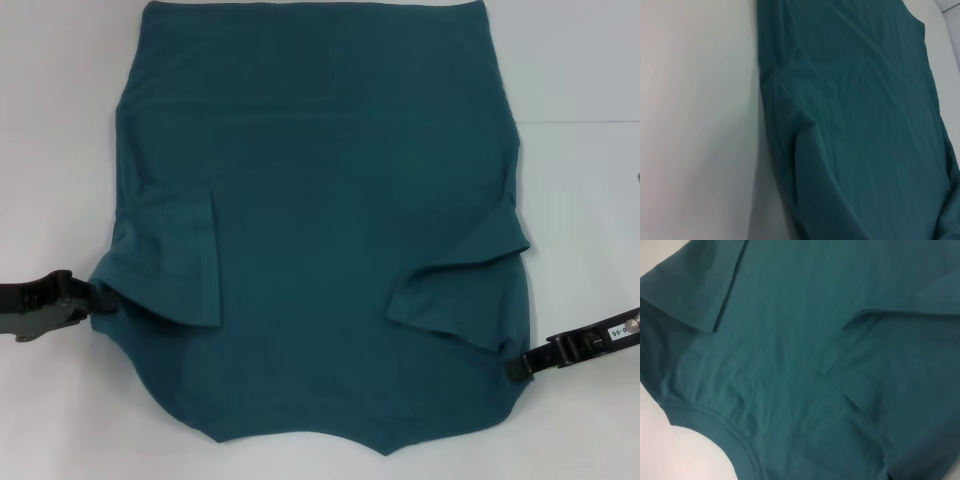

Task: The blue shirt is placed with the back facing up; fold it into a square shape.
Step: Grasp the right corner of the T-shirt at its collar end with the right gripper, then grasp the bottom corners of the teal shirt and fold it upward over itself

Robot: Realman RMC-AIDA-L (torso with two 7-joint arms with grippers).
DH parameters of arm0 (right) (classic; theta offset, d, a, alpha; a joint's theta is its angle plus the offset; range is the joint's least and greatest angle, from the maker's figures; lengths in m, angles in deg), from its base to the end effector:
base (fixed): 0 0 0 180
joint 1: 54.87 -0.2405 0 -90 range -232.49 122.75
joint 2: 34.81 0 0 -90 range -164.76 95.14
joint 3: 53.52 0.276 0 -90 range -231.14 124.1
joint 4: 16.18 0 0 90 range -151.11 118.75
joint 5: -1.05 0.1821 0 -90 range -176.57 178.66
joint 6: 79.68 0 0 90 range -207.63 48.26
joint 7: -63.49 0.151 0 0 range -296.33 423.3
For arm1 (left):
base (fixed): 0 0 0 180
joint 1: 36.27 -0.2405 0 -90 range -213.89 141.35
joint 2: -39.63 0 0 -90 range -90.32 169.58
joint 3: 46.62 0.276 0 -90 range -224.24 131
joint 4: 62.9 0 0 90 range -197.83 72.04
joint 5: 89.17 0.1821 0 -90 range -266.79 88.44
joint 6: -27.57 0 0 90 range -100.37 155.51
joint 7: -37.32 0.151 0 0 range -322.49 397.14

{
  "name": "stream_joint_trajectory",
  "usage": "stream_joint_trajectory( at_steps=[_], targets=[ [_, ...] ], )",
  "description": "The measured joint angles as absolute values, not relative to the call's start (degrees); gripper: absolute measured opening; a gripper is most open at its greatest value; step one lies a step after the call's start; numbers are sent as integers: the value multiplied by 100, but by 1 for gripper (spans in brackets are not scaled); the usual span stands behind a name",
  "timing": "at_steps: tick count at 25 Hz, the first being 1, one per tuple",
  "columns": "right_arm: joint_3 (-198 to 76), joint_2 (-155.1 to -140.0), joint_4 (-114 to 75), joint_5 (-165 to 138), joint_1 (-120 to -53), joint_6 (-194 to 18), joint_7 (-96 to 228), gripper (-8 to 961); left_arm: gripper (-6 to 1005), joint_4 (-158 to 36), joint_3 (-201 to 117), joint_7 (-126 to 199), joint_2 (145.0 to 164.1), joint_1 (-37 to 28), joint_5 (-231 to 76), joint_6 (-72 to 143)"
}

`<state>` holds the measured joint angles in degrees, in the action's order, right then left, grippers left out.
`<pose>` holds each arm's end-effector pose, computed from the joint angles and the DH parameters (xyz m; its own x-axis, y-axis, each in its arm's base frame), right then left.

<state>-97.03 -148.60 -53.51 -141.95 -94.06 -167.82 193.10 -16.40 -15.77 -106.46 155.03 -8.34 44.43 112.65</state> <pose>0.2882 0.3356 -0.0059 0.4132 -0.9096 -0.0431 -0.9067 -0.4066 -0.1122 -0.3285 0.3207 0.0361 -0.0306 0.8919 0.4512 0.9993 0.0181 0.0321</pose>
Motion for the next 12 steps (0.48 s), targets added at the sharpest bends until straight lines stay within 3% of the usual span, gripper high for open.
stream_joint_trajectory(
  at_steps=[5,8,12],
  targets=[
    [-9703,-14832,-5354,-14195,-9395,-16845,19320,231,28,-1640,-1577,-10617,15503,-832,4436,11280],
    [-9676,-14765,-5383,-14194,-9374,-17064,19322,43,28,-1613,-1578,-10570,15499,-834,4406,11398],
    [-9509,-14550,-5413,-14163,-9277,-17596,19342,46,28,-1578,-1630,-10423,15430,-882,4405,11783]
  ],
)
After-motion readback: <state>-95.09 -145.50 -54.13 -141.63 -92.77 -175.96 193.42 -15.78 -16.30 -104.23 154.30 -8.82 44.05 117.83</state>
